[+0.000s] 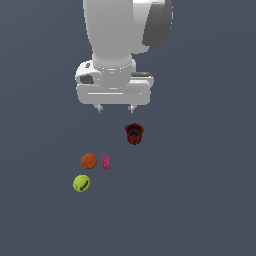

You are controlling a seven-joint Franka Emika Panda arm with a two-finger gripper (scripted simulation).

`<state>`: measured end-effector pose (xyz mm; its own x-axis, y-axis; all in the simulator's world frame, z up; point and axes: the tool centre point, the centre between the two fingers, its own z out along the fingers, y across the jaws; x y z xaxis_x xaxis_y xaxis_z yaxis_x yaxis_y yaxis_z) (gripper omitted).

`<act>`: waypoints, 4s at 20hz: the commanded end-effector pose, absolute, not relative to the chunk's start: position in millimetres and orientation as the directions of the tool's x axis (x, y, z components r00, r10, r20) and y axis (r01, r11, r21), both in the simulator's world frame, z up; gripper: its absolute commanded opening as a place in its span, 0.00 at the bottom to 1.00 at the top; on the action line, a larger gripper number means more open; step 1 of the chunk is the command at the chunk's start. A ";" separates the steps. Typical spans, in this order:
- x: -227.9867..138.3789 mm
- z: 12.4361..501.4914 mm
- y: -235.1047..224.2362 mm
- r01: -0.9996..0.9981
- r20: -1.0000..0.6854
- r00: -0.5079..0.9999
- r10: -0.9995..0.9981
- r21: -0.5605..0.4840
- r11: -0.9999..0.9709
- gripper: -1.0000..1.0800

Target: Pick up a designated object from a clutter of objects.

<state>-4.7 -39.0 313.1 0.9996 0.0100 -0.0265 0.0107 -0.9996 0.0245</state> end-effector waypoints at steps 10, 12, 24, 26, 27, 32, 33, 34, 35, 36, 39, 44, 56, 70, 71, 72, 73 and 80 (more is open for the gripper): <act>42.9 277.0 -69.3 0.084 -0.023 0.996 0.084 0.014 -0.996 0.96; 54.7 265.7 -78.3 0.104 -0.021 0.994 0.104 0.012 -0.994 0.96; 115.2 180.1 -139.7 0.229 -0.010 0.973 0.229 0.002 -0.973 0.96; 122.4 164.3 -150.2 0.249 -0.008 0.968 0.249 0.001 -0.969 0.96; 125.4 156.8 -155.1 0.258 -0.007 0.966 0.258 0.001 -0.966 0.96; 136.2 124.7 -175.3 0.296 -0.004 0.955 0.296 0.000 -0.955 0.96; 137.6 119.4 -178.5 0.302 -0.003 0.953 0.302 0.000 -0.953 0.96; 138.8 114.6 -181.5 0.307 -0.003 0.952 0.307 0.000 -0.952 0.96; 139.9 110.2 -184.1 0.312 -0.002 0.950 0.312 0.000 -0.950 0.96; 140.8 106.3 -186.5 0.317 -0.002 0.949 0.317 0.000 -0.949 0.96; 142.7 97.2 -191.9 0.327 -0.001 0.945 0.327 0.000 -0.945 0.96; 143.8 91.3 -195.6 0.333 0.000 0.943 0.333 0.000 -0.943 0.96; 142.2 48.5 -195.1 0.332 0.000 0.943 0.332 0.000 -0.943 0.96; 143.8 41.2 -195.5 0.333 0.000 0.943 0.333 0.000 -0.943 0.00; 143.8 41.2 -195.5 0.333 0.000 0.943 0.333 0.000 -0.943 0.00; 143.8 41.2 -195.5 0.333 0.000 0.943 0.333 0.000 -0.943 0.00; 143.8 41.2 -195.5 0.333 0.000 0.943 0.333 0.000 -0.943 0.00; 141.4 48.5 -192.3 0.333 -0.001 0.943 0.333 -0.001 -0.943 0.00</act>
